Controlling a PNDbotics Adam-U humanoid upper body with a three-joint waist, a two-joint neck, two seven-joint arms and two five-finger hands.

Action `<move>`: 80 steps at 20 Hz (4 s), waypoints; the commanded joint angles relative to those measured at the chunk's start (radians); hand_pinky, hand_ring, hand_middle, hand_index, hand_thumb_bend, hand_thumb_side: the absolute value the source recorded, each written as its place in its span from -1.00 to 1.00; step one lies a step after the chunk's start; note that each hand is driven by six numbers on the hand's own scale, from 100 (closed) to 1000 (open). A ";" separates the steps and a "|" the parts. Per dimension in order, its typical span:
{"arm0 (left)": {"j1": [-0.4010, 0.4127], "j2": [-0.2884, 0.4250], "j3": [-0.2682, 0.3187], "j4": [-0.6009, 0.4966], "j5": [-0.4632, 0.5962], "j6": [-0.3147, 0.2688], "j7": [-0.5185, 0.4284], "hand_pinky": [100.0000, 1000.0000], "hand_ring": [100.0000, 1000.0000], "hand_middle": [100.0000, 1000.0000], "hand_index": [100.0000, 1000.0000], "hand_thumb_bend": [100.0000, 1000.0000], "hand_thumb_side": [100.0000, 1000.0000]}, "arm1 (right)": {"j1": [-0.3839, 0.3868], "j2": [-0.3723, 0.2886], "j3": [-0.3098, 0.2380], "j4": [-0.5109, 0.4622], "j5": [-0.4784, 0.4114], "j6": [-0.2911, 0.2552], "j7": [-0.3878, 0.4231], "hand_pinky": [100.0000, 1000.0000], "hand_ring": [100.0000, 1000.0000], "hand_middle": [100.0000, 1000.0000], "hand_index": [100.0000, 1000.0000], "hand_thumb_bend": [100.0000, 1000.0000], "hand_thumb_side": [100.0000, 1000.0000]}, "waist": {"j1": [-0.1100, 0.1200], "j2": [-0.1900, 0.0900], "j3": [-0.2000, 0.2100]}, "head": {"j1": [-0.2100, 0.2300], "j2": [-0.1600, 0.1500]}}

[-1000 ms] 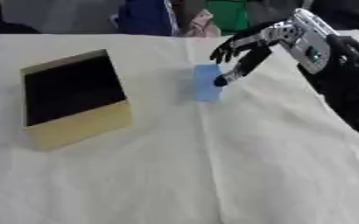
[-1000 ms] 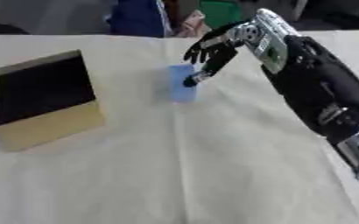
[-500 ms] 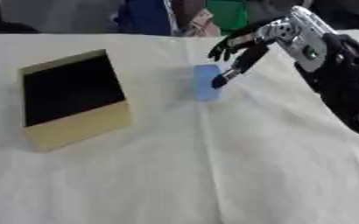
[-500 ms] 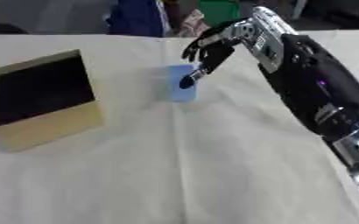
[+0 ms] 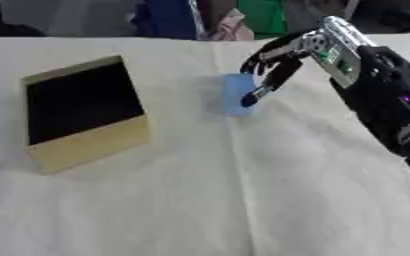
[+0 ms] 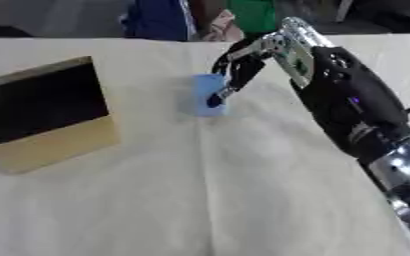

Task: Pick up objects on the table and place them in the box.

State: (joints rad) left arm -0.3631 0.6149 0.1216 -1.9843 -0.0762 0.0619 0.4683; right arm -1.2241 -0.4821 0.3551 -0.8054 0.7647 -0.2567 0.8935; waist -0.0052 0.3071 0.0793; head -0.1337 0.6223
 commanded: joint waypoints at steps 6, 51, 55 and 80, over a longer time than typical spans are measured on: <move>-0.015 0.014 0.013 -0.016 0.011 -0.005 0.001 0.43 0.58 0.32 0.52 -0.94 0.82 | -0.040 0.012 -0.020 0.011 0.024 -0.007 0.014 0.78 0.71 0.69 1.00 0.13 0.47 | -0.001 -0.009 0.008 | -0.001 -0.018; -0.064 0.001 -0.008 -0.016 0.029 -0.026 -0.027 0.42 0.57 0.34 0.52 -0.96 0.77 | -0.145 0.255 -0.053 -0.178 -0.046 0.185 -0.182 0.10 0.14 0.13 0.43 -1.00 0.10 | -0.007 -0.050 0.024 | -0.070 0.035; -0.075 -0.006 -0.013 -0.016 0.031 -0.030 -0.032 0.41 0.57 0.34 0.52 -0.96 0.76 | -0.152 0.322 -0.063 -0.164 -0.018 0.195 -0.202 0.10 0.13 0.13 0.43 -1.00 0.14 | -0.009 -0.049 0.030 | -0.083 0.039; -0.091 -0.022 -0.018 -0.016 0.040 -0.034 -0.039 0.40 0.57 0.34 0.52 -0.96 0.77 | -0.143 0.529 -0.144 0.016 0.223 0.230 -0.359 0.37 0.36 0.36 0.66 -1.00 0.30 | -0.015 -0.033 0.059 | -0.119 0.002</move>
State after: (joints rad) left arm -0.4404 0.5791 0.1003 -1.9843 -0.0432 0.0281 0.4325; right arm -1.3461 0.0458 0.2184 -0.7858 0.9696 -0.0250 0.5423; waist -0.0269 0.2910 0.1365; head -0.2483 0.6324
